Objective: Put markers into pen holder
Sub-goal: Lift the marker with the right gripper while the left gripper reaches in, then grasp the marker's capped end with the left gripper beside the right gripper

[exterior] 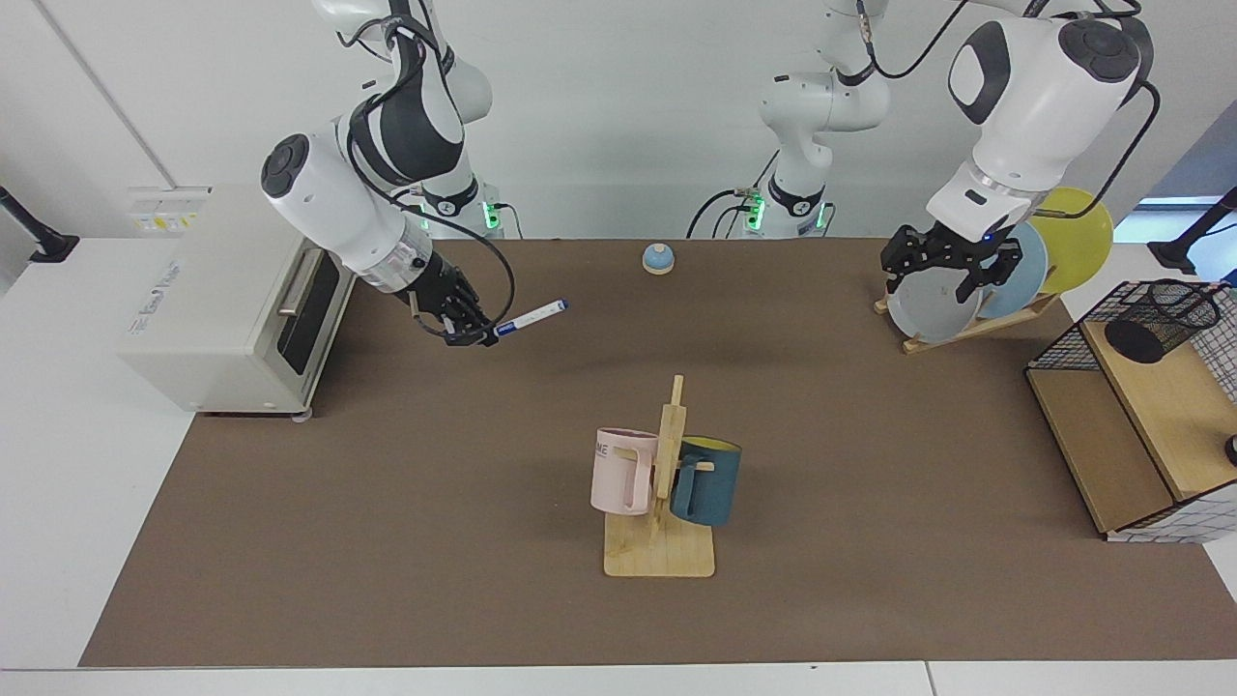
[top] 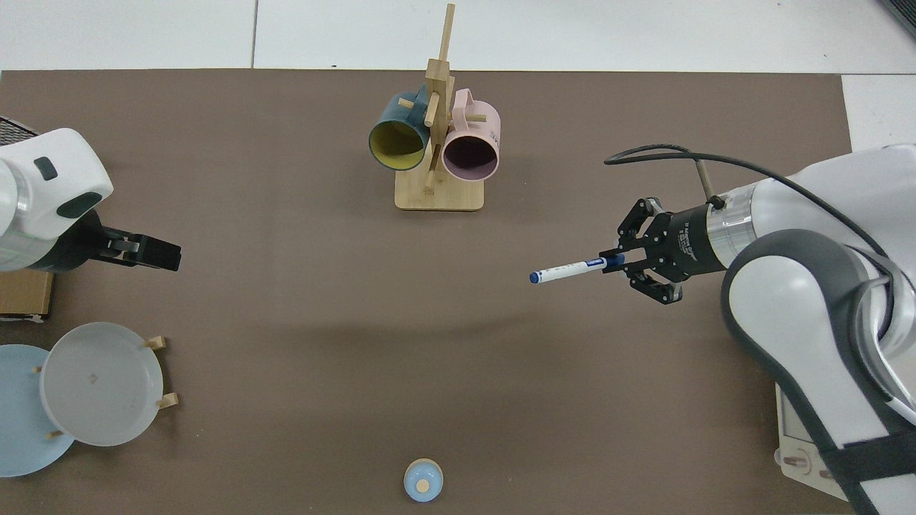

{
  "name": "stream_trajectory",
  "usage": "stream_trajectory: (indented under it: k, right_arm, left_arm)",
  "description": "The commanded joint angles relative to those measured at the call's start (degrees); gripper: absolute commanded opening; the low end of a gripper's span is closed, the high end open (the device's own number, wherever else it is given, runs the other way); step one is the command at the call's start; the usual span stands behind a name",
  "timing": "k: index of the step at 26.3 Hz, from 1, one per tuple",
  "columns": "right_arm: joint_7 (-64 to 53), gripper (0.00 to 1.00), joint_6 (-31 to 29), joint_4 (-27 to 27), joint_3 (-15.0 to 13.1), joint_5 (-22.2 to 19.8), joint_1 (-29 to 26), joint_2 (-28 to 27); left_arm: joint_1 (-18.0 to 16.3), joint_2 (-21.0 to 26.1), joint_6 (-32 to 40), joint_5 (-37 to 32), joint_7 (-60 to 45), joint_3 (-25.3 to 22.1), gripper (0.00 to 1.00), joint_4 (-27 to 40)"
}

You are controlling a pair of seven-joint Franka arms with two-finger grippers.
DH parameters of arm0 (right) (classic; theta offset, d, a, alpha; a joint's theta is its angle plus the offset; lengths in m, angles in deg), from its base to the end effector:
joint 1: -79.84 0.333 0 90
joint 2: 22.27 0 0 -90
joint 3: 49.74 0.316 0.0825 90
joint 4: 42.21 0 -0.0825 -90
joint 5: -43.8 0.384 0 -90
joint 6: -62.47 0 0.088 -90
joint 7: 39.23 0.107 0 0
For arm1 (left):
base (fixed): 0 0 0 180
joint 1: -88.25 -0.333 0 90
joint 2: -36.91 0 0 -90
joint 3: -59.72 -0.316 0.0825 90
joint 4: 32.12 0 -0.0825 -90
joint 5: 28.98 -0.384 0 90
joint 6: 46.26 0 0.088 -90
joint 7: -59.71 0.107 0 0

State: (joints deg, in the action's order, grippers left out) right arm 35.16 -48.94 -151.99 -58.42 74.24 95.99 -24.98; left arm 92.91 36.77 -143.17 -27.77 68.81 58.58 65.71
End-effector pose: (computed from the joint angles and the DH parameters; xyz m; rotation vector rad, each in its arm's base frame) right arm 0.5637 0.1095 0.4741 -2.1289 1.7397 0.4637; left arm 0.5587 -0.0364 0.5714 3.1015 -0.3387 -0.0196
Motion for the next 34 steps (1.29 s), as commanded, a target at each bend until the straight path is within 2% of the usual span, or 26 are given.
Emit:
stream_trajectory:
  k: [1, 8, 14, 19, 22, 26, 29, 34]
  right_arm:
    - [5.0, 0.0, 1.3, 2.1, 0.1, 4.6, 2.6, 0.3]
    - [15.2, 0.0, -0.7, 5.9, 0.1, 5.6, 10.1, -0.1]
    - [23.0, 0.0, -8.4, 6.2, 0.1, 6.3, 15.7, -0.3]
    - [25.2, 0.0, -10.3, 6.2, 0.1, 6.3, 17.2, -0.4]
    - [25.5, 0.0, -10.3, 6.2, 0.2, 6.4, 17.4, -0.3]
    - [26.7, 0.0, -10.9, 6.2, 0.1, 7.4, 20.0, -0.4]
    - [28.5, 0.0, -15.3, 6.2, 0.1, 8.2, 22.9, -1.3]
    - [30.2, 0.0, -17.8, 6.3, 0.1, 8.3, 25.0, -2.3]
  left_arm:
    - [1.8, -1.4, 0.1, 0.6, 3.9, -0.6, 1.0, 1.4]
    - [2.6, -0.8, -1.9, 0.6, 18.9, -0.6, 1.0, 0.4]
    - [3.7, -0.7, -3.5, 0.6, 27.7, -0.5, 1.0, 0.3]
    - [4.7, -0.7, -6.2, 1.3, 40.3, -0.5, 1.0, 0.1]
    - [5.6, -0.8, -6.1, 0.6, 43.8, -0.4, 1.0, -1.9]
    - [6.2, -0.7, -7.6, -0.2, 52.7, 1.0, 1.0, -2.8]
    - [6.8, -0.7, -10.5, -0.4, 59.1, 2.6, 1.0, -3.0]
    - [7.4, -0.9, -9.8, -0.3, 61.4, 6.0, 1.0, -2.8]
